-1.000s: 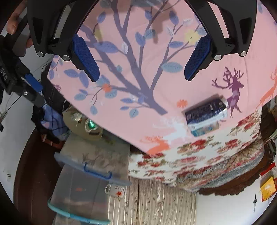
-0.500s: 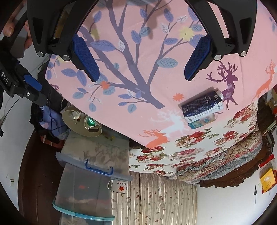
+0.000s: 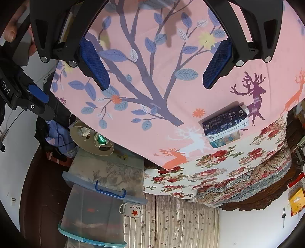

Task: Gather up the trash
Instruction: 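Move both open grippers back over the milk carton on the table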

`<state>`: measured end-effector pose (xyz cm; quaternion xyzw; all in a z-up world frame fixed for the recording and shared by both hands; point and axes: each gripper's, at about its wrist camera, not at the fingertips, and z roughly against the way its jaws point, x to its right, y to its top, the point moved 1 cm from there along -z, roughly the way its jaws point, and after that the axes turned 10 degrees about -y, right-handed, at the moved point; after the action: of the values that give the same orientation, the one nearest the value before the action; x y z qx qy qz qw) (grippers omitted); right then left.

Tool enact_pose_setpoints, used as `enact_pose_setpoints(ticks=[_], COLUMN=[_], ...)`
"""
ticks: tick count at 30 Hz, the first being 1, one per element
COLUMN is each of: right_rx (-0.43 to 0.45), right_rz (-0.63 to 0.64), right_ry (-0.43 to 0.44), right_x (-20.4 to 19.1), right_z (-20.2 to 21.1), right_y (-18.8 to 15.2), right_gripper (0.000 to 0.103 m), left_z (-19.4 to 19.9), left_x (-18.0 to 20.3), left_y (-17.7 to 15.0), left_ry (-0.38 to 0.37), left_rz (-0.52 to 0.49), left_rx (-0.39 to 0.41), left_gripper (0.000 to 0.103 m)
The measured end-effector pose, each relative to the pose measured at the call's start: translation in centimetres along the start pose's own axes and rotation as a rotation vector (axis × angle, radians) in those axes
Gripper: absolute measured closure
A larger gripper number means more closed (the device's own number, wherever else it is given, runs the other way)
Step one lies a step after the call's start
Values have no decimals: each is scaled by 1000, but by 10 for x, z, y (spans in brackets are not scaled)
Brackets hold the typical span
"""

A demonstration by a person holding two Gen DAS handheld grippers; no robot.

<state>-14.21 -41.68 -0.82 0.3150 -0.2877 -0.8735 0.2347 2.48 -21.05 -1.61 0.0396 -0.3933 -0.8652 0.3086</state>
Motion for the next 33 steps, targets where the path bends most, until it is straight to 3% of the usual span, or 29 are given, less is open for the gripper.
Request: enact_pose_setpoints(ticks=[21, 28, 33], right_rx=[-11, -32, -62], right_rz=[35, 58, 50], right_ry=[-10, -16, -19], right_x=[-12, -19, -16], right_z=[-2, -13, -26], right_y=[-3, -8, -11], right_gripper=[4, 4, 4], left_z=[3, -5, -17], left_x=[-13, -25, -40], left_y=[-5, -7, 0], left_ry=[-37, -25, 28], left_rz=[38, 39, -35], left_rx=[0, 4, 5], left_gripper=[9, 9, 9])
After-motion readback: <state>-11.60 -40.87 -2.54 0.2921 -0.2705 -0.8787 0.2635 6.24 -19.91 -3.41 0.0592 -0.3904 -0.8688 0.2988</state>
